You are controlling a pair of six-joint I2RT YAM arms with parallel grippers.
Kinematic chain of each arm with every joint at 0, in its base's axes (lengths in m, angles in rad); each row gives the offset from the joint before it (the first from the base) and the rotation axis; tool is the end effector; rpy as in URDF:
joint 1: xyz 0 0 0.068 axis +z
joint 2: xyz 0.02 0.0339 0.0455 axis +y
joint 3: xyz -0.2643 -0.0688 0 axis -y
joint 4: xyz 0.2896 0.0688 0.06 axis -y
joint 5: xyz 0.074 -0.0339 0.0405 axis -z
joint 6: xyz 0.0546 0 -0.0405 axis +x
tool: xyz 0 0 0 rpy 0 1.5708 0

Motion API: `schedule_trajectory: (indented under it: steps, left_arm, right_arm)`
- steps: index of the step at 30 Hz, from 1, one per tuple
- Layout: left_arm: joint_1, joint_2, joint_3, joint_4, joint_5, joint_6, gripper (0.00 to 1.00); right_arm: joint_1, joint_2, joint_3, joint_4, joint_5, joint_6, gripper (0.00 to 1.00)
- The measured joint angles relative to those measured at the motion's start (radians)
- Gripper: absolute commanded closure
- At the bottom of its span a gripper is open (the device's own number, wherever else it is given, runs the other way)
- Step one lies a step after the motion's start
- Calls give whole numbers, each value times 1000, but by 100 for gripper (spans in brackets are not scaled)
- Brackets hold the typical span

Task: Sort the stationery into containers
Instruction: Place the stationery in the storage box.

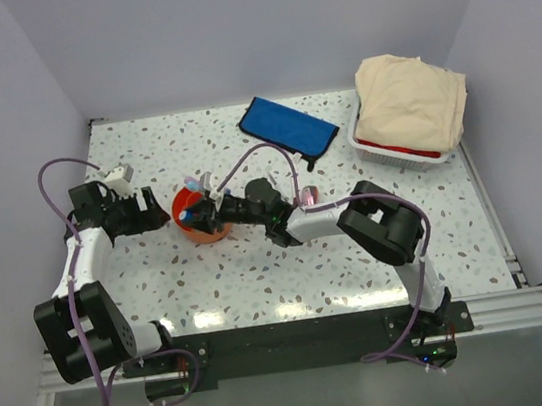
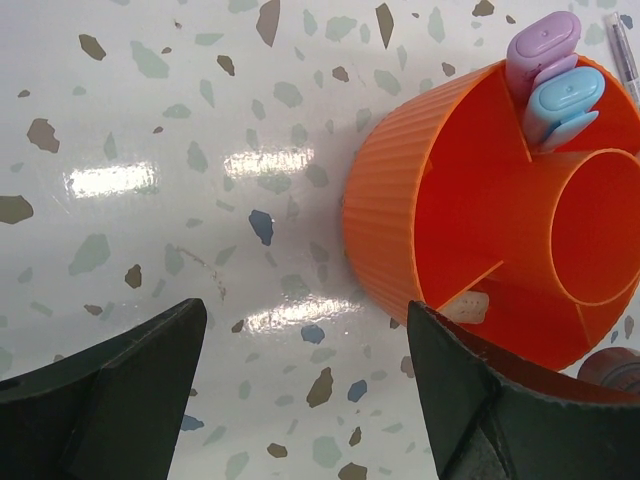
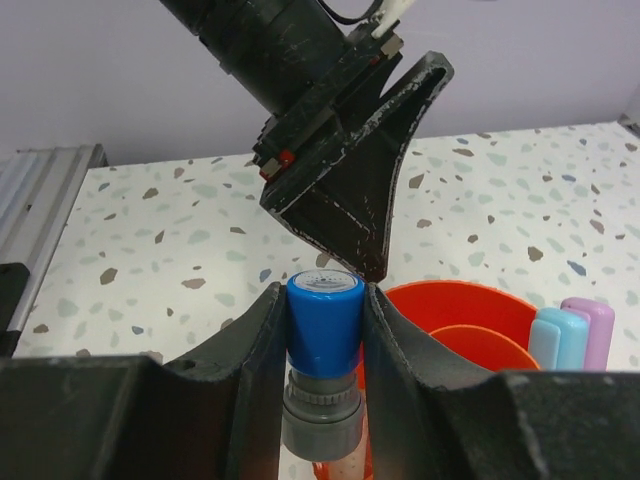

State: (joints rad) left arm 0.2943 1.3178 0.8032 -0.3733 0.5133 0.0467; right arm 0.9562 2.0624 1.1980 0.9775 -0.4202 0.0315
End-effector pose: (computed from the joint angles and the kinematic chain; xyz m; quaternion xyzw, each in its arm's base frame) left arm 0.3065 0.0649 0.1848 -0.0282 0.9149 -0.1808 0.3598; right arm 0.2709 0.4225 0.1791 -0.4298 0.5136 0.4681 0.5765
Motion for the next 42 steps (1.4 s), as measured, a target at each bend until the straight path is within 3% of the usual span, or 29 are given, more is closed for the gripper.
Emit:
schedule_trajectory:
  steps: [11,31,32,35,42]
  left_arm:
    - [0,20,0,12,-16,0,14]
    - [0,27,-3,18,-27,2,13]
    - [0,27,-4,18,-27,2,13]
    - [0,27,-7,19,-27,2,13]
    - [0,27,-10,20,-27,2,13]
  right_arm:
    - [-14,28,0,94,-47,-67,100]
    - [-21,105,18,108,-69,-112,99]
    - [-21,106,19,109,-69,-113,86]
    - [-21,108,19,109,-69,-118,63]
    - [-21,108,19,115,-68,-133,39]
